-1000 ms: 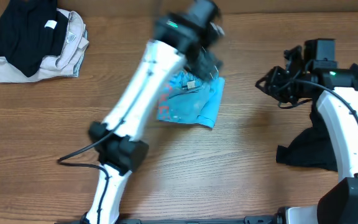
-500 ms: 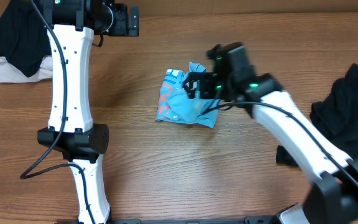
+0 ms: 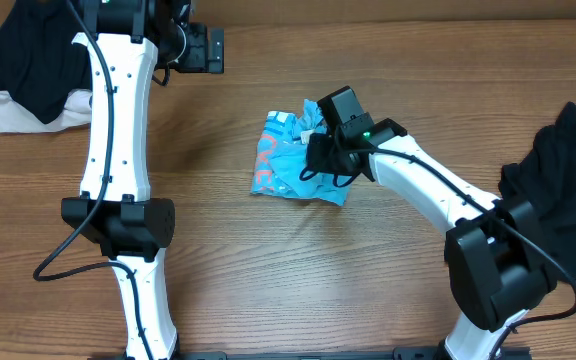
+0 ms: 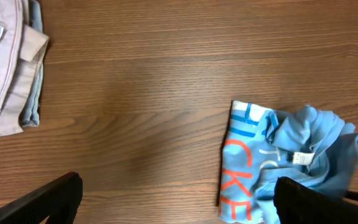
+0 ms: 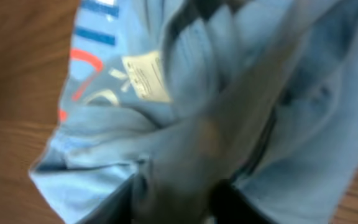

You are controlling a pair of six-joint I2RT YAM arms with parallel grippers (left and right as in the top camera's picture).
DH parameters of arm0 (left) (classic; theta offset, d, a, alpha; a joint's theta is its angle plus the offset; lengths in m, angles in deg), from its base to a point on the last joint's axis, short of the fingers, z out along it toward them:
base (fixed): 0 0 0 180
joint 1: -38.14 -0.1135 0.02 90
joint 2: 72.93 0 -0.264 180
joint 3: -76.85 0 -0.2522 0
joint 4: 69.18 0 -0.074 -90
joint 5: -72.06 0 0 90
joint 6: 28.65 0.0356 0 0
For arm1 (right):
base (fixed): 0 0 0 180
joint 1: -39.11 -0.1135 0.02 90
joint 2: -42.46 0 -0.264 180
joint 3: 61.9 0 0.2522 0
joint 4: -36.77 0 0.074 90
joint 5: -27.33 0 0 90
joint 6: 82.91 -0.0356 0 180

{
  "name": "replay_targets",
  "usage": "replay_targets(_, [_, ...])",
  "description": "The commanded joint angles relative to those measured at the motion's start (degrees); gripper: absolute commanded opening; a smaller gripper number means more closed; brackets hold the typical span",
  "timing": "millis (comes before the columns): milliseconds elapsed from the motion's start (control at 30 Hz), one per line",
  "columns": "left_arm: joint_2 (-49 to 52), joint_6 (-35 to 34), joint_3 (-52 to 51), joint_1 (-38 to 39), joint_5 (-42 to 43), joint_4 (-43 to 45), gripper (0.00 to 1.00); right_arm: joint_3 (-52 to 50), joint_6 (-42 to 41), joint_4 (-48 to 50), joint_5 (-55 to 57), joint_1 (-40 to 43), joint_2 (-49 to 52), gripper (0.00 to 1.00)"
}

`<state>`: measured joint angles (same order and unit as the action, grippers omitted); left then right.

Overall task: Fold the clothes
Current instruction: 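Release the left gripper and press the folded bundle with the right gripper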

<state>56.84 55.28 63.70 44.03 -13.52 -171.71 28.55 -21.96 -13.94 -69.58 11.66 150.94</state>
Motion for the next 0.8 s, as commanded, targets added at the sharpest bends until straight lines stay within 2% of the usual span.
replay_targets(0, [-0.09,-0.55,-0.07,-0.24,-0.55,0.2,1.0,0.79,-1.95,-1.75,1.64,1.29,-1.44,0.18])
replay_targets(100, [-0.09,-0.55,-0.07,-0.24,-0.55,0.26,1.0,3.41,-2.49,-7.43,1.97,2.93,-2.34,0.13])
replay_targets(267, [-0.09,-0.55,-0.07,-0.24,-0.52,0.28,1.0,7.61,-2.14,-19.17,1.95,6.62,-3.65,0.13])
replay_targets(400, [-0.09,-0.13,-0.07,-0.24,-0.5,0.31,1.0,6.58,0.79,-25.75,1.99,9.42,-3.17,0.35])
replay_targets(433, [-0.09,-0.11,-0.09,-0.24,-0.55,0.28,1.0,5.84,1.33,-26.77,2.16,9.92,-2.93,0.46])
replay_targets(467, [-0.09,-0.11,-0.09,-0.24,-0.55,0.31,1.0,4.72,1.49,-27.5,2.67,10.36,-2.93,0.62])
replay_targets(500, [-0.09,-0.11,-0.09,-0.24,-0.55,0.31,1.0,3.67,1.46,-27.71,3.32,10.64,-2.93,0.73])
replay_targets(567, [-0.07,-0.11,-0.09,-0.24,-0.55,0.31,1.0,2.69,1.7,-28.06,4.11,11.1,-2.93,0.84])
replay_targets(633, [-0.07,0.0,-0.09,-0.24,-0.57,0.33,1.0,2.64,2.89,-28.04,3.82,11.41,-2.99,0.9])
replay_targets(767, [-0.07,0.96,-0.09,-0.26,-0.63,0.35,1.0,5.66,6.12,-28.2,1.75,11.04,-4.39,0.88])
